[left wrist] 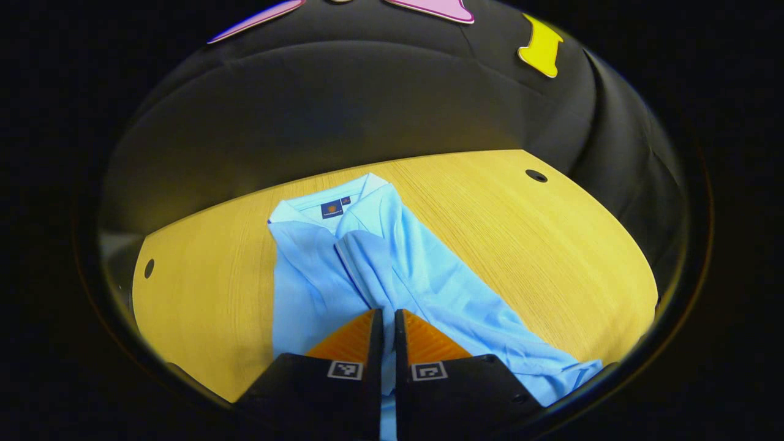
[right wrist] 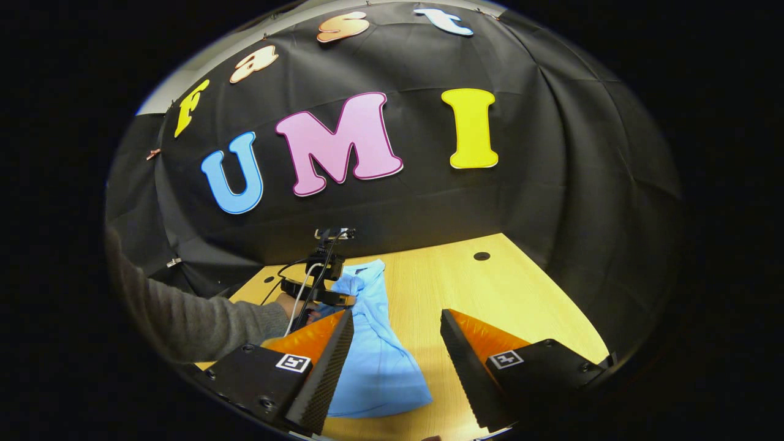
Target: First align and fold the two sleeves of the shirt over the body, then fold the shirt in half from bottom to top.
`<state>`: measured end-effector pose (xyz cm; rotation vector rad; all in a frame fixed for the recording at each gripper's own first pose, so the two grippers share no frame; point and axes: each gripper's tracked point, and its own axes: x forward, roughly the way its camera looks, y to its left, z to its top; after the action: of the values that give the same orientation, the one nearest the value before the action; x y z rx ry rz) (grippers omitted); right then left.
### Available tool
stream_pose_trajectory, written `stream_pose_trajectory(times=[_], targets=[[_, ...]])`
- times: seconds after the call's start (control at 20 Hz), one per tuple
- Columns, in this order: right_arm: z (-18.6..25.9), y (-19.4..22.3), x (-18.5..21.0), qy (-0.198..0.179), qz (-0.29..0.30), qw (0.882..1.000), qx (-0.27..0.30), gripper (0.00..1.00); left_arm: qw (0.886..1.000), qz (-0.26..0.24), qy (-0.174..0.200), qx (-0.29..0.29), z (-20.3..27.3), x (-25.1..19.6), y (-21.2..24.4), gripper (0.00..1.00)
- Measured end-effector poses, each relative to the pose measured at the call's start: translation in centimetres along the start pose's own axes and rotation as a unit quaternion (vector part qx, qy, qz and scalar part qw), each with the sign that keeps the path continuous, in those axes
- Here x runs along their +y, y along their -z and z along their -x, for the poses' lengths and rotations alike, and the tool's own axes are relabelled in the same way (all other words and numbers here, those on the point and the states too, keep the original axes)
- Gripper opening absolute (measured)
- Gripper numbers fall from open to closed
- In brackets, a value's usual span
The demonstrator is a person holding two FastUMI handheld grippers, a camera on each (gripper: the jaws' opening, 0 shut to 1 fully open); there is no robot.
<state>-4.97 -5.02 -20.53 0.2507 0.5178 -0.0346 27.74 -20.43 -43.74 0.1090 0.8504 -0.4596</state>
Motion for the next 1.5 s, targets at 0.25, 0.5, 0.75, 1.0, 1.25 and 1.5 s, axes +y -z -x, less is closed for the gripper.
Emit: stream_pose_trajectory(times=[0.25,0.5,0.75,1.0,1.25,1.5], targets=[[-0.4,1.0,0.2,0.003,0.008,1.000,0.012,0.90,0.997,-0.042,-0.041,-0.045,3.1,0.4,-0.9,0.98],[-1.5,9.0,-1.7,0.030,0.024,0.993,0.115,0.90,0.997,-0.035,-0.043,-0.058,12.5,0.6,4.6,0.96],[-1.4,16.6,-2.0,0.034,0.047,0.977,0.206,0.91,0.997,0.002,-0.079,-0.011,22.1,3.8,16.0,0.97],[-1.9,21.1,-2.4,0.050,0.053,0.960,0.270,0.92,0.990,0.060,-0.102,0.077,27.2,5.5,27.4,0.97],[-2.0,23.3,-1.8,0.049,0.056,0.950,0.304,0.92,0.986,0.080,-0.092,0.111,28.3,5.4,30.9,0.97],[-2.1,24.8,-2.0,0.057,0.062,0.941,0.329,0.92,0.986,0.101,-0.076,0.111,27.6,4.5,31.2,0.92]])
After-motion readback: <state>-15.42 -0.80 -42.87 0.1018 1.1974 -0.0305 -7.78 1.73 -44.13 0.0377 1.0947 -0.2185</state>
